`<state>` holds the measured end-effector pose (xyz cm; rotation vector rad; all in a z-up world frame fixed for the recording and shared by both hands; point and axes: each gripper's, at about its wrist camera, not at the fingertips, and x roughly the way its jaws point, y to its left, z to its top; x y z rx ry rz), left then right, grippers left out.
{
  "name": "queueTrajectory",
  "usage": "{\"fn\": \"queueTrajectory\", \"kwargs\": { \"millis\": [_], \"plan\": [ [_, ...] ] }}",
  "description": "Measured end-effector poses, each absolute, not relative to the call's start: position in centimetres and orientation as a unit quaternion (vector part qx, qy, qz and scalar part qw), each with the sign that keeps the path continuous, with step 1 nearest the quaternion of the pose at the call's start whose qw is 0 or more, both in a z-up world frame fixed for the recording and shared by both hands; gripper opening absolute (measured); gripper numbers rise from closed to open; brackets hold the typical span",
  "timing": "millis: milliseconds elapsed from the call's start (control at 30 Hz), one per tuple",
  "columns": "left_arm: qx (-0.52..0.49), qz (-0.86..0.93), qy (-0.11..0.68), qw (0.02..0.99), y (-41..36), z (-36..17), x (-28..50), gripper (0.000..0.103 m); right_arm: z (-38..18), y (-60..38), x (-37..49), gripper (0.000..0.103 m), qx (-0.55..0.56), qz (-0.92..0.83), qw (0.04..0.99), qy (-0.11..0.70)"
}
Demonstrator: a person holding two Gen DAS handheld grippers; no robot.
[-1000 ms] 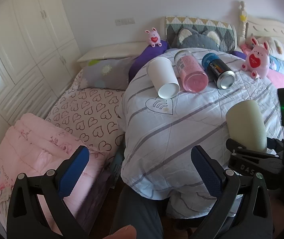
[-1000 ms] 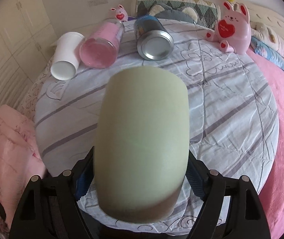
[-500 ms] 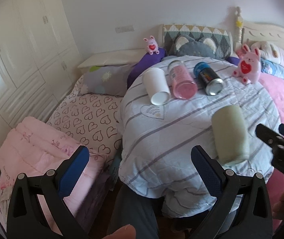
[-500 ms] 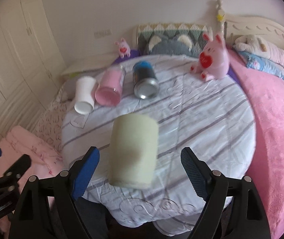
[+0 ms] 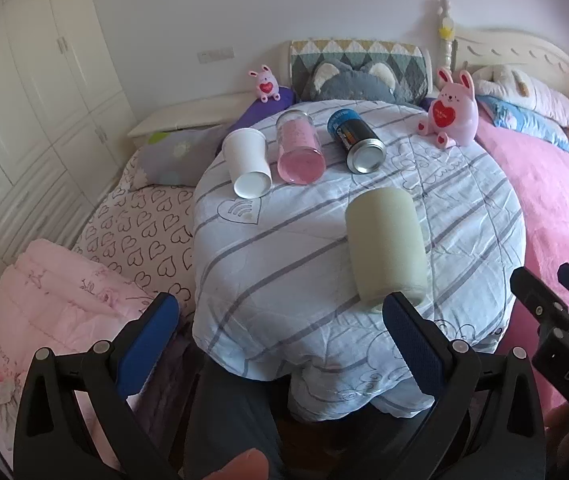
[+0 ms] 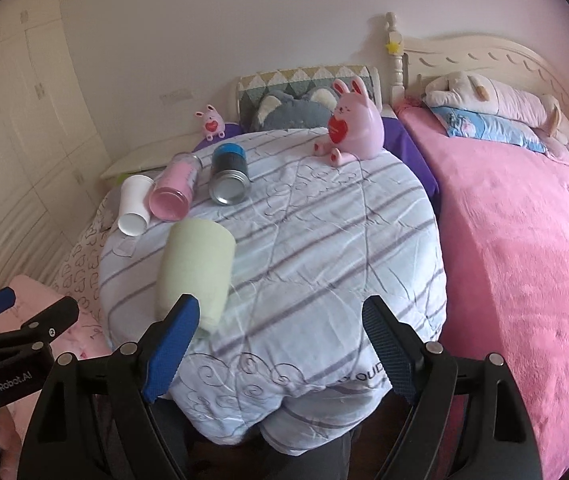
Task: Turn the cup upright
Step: 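Lift the green cup and set it down, opening the right gripper, then grasp the lying green cup with the left gripper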
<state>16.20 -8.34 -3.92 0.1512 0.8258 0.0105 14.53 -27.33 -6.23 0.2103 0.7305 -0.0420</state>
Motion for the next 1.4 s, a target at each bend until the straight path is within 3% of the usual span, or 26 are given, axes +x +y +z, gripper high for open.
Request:
{"fn": "queueTrajectory", "kwargs": {
  "millis": [567,1400],
  "plan": [
    [0.071,0.007,0.433,0.899,-13.6,-5.1,18.4,0.103,-8.5,-31.8,16.6,0.085,0.126,0.011,0.922,0.367],
    [0.034,0.011,0.528,0.848,-16.3,-11.7,26.5,0.103,-11.2,-36.5,20.1,0.085,0.151,0.002,0.904,0.399]
  ]
}}
